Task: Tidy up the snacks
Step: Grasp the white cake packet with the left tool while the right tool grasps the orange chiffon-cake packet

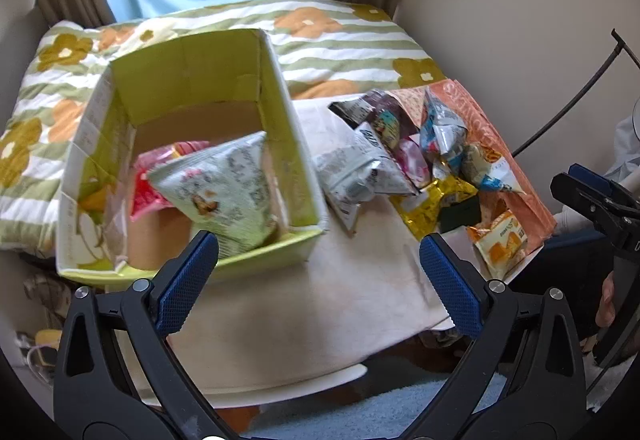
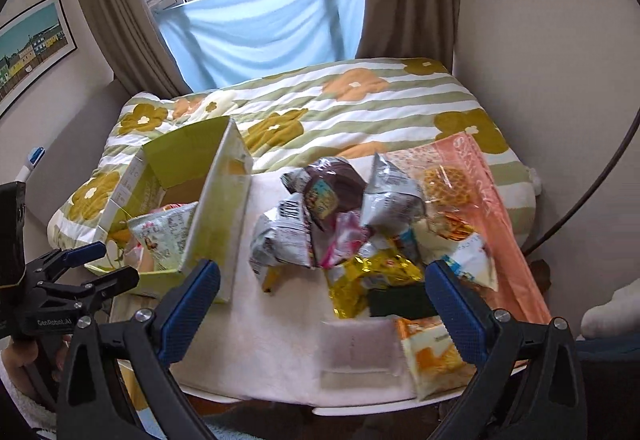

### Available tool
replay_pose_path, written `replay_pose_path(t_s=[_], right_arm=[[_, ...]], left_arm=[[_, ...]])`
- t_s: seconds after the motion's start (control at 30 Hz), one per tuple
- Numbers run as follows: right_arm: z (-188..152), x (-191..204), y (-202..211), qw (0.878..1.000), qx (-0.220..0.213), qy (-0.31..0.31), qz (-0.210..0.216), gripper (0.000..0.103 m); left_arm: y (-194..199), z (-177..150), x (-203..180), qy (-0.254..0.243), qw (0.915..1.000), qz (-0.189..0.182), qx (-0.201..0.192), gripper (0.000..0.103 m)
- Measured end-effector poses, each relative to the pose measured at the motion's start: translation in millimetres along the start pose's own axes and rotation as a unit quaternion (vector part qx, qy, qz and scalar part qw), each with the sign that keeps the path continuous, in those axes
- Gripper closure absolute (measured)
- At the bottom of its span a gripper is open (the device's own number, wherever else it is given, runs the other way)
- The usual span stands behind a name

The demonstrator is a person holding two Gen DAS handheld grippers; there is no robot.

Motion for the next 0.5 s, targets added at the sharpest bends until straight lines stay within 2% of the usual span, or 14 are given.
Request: replay_pose_path(t_s=[0.27,0.5], right_arm=[[-30,-89,3,0.998,0.048,0.029,-0.005,0.001],[-61,-128,-25,0.993,0.097,0.065,0.024,0.001]], left_arm=[[-48,-17,-89,0.025,0.9986,-0.010,0.045,0.003],[-97,-40,-137,0.054,0.9937,-0.006,0.098,0.003]])
Point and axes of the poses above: each gripper's, at about its wrist camera, not at the fingertips, and y roughly against the way its jaws point, x to its left, z to its top, the point moved 8 cm from there along -y, roughly the way its jaws point, and after that the axes turned 4 degrees about -y, right-handed, at the moved point
